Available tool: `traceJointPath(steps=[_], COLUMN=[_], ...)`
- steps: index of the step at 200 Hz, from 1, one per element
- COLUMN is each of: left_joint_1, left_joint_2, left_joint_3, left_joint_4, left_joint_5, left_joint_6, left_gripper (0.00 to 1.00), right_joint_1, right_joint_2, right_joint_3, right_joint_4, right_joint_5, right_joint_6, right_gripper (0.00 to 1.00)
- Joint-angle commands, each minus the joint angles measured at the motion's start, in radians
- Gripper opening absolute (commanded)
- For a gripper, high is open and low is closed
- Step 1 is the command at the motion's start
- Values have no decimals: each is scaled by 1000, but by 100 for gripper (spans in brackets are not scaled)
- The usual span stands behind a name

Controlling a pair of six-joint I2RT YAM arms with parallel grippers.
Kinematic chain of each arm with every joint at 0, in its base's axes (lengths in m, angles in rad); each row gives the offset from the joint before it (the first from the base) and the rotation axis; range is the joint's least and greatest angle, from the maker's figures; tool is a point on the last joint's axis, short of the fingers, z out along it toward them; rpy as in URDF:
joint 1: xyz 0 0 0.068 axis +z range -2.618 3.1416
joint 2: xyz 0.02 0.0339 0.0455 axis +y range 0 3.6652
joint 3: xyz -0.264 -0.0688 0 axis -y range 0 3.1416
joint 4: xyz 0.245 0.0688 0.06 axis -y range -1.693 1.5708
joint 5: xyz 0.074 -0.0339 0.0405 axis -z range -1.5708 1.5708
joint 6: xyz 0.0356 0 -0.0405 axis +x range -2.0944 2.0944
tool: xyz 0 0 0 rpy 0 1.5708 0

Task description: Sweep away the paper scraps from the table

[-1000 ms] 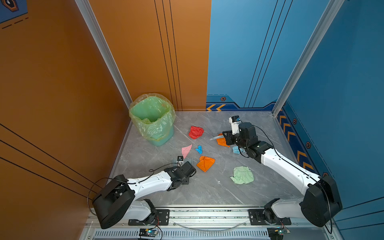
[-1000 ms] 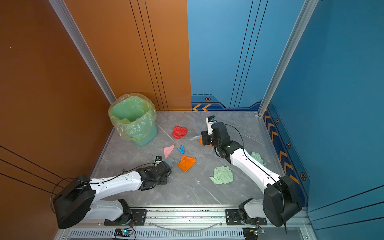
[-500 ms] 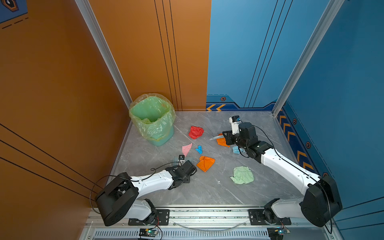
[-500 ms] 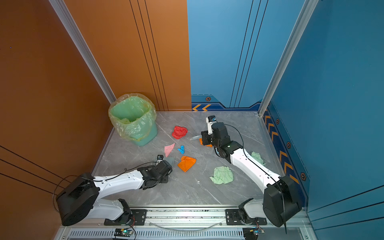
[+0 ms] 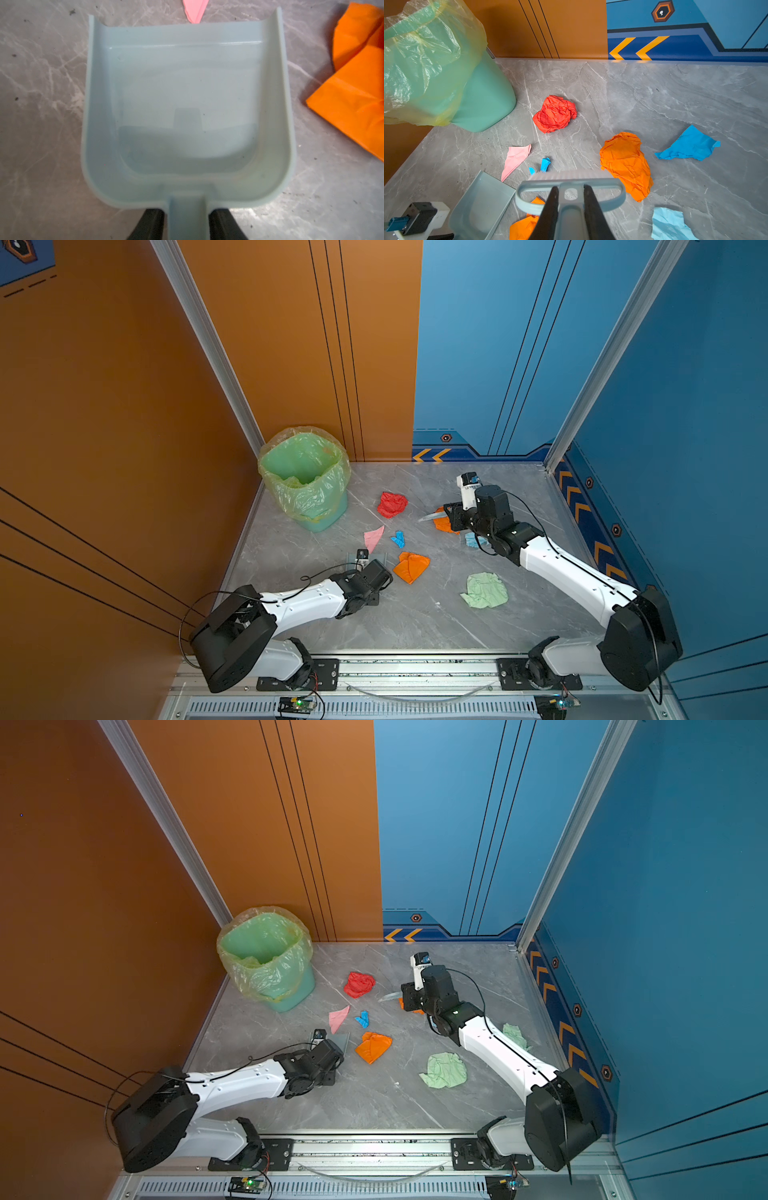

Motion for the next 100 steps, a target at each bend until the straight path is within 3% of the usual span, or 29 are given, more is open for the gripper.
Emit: traceJointPath(steps=[1, 100], left_joint_1=[13, 20], left_joint_2=[2, 2], left_joint_3=[-6, -8], left_joint_4=[-44, -64], left_joint_5=[43, 80], left_joint_6=[8, 14], left_gripper=[33, 12], right_joint_1=[6, 27], right_joint_2=[14, 70], right_joint_3=[24, 51], right_joint_4=[42, 90], right_joint_5=[3, -6], right_joint_6=[20, 94], right_gripper=[0, 0])
